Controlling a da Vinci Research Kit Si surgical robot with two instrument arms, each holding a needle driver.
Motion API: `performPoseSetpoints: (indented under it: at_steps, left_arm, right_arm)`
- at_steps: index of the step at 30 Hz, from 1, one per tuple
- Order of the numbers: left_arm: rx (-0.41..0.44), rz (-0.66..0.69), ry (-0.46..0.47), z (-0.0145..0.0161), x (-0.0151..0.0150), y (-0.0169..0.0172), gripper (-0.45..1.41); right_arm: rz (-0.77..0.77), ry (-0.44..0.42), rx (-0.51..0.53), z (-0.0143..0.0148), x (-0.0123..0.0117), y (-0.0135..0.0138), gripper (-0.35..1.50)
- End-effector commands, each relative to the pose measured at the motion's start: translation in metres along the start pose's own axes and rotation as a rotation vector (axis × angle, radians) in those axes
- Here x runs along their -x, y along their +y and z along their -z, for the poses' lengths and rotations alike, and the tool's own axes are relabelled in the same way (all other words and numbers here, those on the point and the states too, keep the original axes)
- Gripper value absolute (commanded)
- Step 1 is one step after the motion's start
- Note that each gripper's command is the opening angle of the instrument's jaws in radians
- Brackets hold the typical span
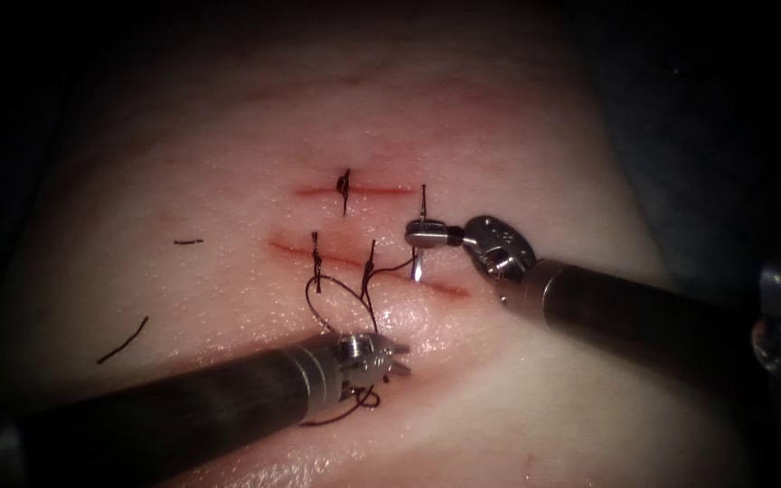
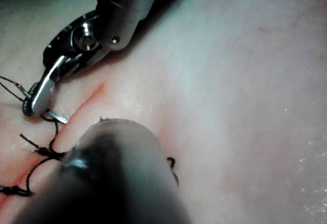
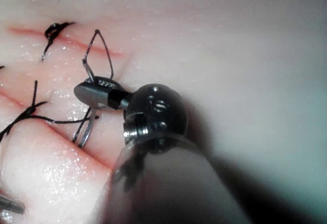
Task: Wound Closure
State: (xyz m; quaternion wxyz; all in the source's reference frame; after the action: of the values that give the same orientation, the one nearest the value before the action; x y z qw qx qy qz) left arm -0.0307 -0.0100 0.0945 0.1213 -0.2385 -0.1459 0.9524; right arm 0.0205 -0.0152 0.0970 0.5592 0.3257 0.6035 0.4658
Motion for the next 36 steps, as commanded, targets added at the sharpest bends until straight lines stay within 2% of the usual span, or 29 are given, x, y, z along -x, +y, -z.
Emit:
performPoseSetpoints:
  at_steps: [1,9,15,21,29,36]
  left_arm:
    - [0.0,0.004,0.002,-0.0008,0.0,-0.0006,-0.03]
    - [0.002,0.008,0.003,-0.0006,0.001,-0.0008,-0.03]
    - [0.004,0.007,0.004,-0.0005,0.0012,-0.001,-0.06]
    - [0.004,0.007,0.004,-0.0007,0.0014,-0.0015,-0.08]
    - [0.005,0.007,0.004,-0.001,0.0016,-0.0022,-0.08]
    - [0.007,0.01,0.004,-0.0008,0.0014,-0.0023,-0.08]
  right_arm:
    - [-0.066,0.014,-0.014,-0.0011,-0.0002,0.0003,-0.35]
    - [-0.361,0.036,-0.106,-0.0017,0.0009,-0.0003,-0.35]
    - [-0.509,0.021,-0.192,-0.003,0.003,-0.0028,-0.35]
    - [-0.647,0.037,-0.273,-0.0037,0.0031,-0.005,-0.35]
    - [-0.714,0.02,-0.302,-0.004,0.0042,-0.0072,-0.35]
    - [-0.706,0.076,-0.266,-0.0056,0.0057,-0.0072,-0.35]
